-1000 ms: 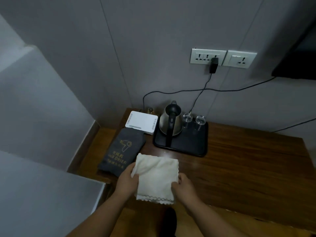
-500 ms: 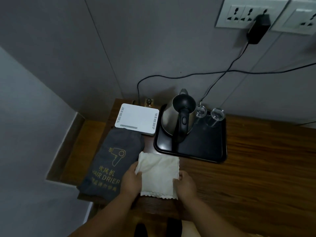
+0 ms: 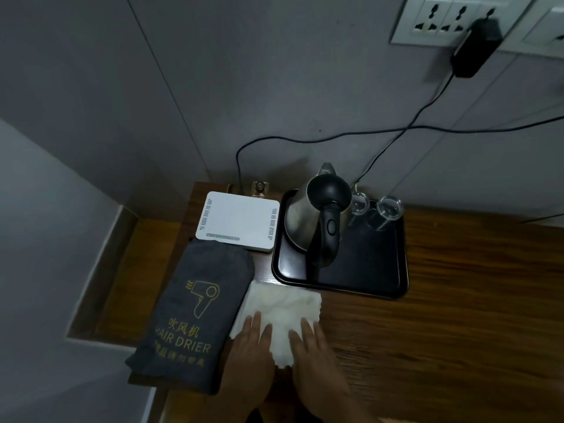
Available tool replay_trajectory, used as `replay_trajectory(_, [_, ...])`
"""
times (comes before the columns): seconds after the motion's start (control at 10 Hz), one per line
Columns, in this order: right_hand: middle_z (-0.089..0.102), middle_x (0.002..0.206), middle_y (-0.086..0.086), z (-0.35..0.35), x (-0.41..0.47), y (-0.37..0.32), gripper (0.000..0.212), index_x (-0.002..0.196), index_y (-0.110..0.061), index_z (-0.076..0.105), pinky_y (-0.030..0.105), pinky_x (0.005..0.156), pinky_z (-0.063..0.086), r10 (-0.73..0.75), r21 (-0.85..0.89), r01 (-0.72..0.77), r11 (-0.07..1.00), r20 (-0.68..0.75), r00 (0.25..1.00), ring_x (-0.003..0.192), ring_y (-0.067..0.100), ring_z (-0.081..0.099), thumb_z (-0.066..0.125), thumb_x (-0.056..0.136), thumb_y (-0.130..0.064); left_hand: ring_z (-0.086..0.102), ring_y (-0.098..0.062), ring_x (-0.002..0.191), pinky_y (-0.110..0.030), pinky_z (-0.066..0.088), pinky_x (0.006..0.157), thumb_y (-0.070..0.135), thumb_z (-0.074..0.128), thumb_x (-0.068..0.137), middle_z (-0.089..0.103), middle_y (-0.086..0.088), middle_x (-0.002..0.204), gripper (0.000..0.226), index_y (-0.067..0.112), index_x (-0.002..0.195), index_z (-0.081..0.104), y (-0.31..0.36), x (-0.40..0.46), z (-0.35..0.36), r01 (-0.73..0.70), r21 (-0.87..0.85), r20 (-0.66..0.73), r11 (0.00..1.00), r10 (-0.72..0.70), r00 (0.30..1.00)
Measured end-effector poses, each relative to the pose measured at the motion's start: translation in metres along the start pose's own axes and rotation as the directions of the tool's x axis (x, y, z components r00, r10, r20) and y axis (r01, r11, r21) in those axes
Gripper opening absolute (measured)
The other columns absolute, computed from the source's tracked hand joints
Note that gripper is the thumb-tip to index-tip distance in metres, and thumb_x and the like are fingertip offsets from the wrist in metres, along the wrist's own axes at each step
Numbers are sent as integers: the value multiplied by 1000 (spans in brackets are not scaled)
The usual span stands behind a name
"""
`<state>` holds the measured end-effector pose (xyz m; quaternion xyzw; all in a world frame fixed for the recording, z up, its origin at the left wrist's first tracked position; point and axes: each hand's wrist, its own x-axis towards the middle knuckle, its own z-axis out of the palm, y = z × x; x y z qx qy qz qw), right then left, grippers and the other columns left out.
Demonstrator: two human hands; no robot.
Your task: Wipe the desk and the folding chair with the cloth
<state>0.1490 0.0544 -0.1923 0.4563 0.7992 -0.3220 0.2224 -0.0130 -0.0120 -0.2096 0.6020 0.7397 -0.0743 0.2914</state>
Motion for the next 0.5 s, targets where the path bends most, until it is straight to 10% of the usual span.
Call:
replay_trajectory(0.1, [-8,172,7,-2,3,-1,72,160,-25,9,49,126,14,1,19,-1,1000,-27,1000,157,33,-13,48,100,-26,62,-35,125,-43,59,85,26,88,52,59,-20,140,74,13,123,72,0,3,-6,9,31,27,999,-10,1000])
replay_trajectory(0.3, [-2,172,12,-32,-14,-10,65,161,-22,16,46,128,12,6,32,-6,999,-6,1000,158,34,-4,40,101,-22,-8,-26,156,-41,9,124,45,35,93,-14,-10,167,75,20,161,12,7,-4,-42,48,-50,171,998,-39,984])
replay_trajectory(0.5, [1,172,9,-81,-67,-41,65,162,-25,16,43,127,17,20,68,-21,997,20,1000,158,33,-1,45,103,-28,-2,-26,156,-41,19,124,31,38,103,-10,-6,169,61,25,160,16,16,-40,-99,-15,-48,186,999,24,982])
